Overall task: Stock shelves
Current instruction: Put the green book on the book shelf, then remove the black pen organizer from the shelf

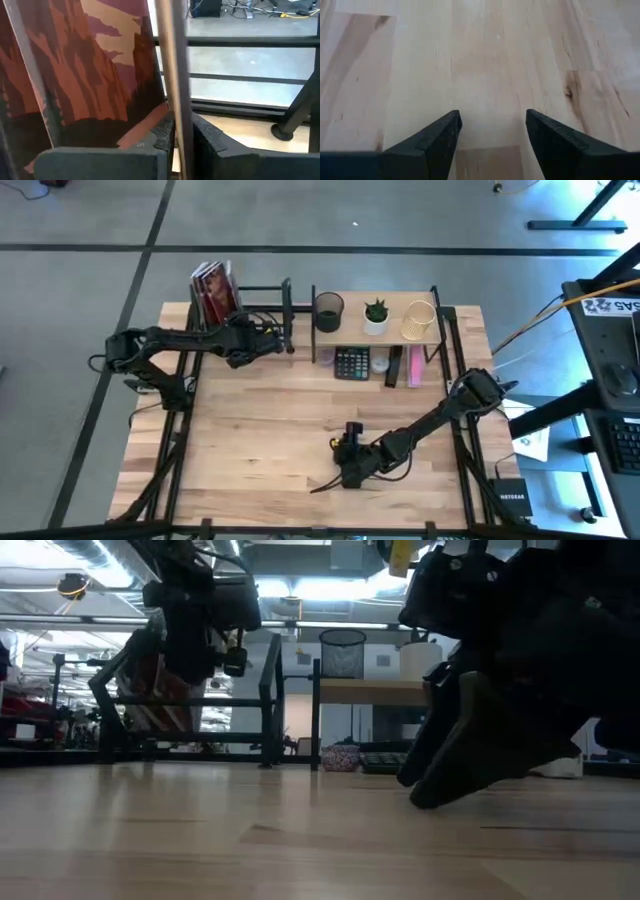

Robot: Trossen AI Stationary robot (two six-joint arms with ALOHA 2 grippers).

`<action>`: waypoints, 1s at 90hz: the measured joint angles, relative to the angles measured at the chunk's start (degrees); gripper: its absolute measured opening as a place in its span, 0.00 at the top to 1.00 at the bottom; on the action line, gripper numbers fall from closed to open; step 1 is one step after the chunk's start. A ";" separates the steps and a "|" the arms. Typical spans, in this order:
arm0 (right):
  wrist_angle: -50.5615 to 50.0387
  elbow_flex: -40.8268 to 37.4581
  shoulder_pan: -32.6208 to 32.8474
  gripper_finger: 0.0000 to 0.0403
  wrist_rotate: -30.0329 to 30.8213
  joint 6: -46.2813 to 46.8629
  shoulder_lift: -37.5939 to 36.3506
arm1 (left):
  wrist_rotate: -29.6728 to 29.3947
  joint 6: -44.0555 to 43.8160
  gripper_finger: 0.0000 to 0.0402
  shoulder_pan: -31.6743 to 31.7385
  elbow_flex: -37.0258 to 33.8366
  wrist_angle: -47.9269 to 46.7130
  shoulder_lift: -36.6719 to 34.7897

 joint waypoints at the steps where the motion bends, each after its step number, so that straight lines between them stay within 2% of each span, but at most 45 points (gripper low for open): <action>1: 0.01 0.00 0.00 0.46 -0.01 0.01 0.00 | 0.00 -0.03 0.92 0.00 0.01 -0.11 -0.05; 25: 0.12 0.04 0.00 0.46 -0.40 0.02 -0.04 | 0.87 -1.60 0.90 1.24 0.04 -9.28 -4.49; 56: 0.83 0.07 0.00 0.46 -1.25 0.02 -0.07 | 1.45 -4.54 0.72 1.51 0.11 -21.14 -10.17; 90: 1.21 0.07 0.07 0.46 -1.72 0.33 -0.07 | 3.17 -4.32 0.61 -0.63 -0.42 -22.29 -11.60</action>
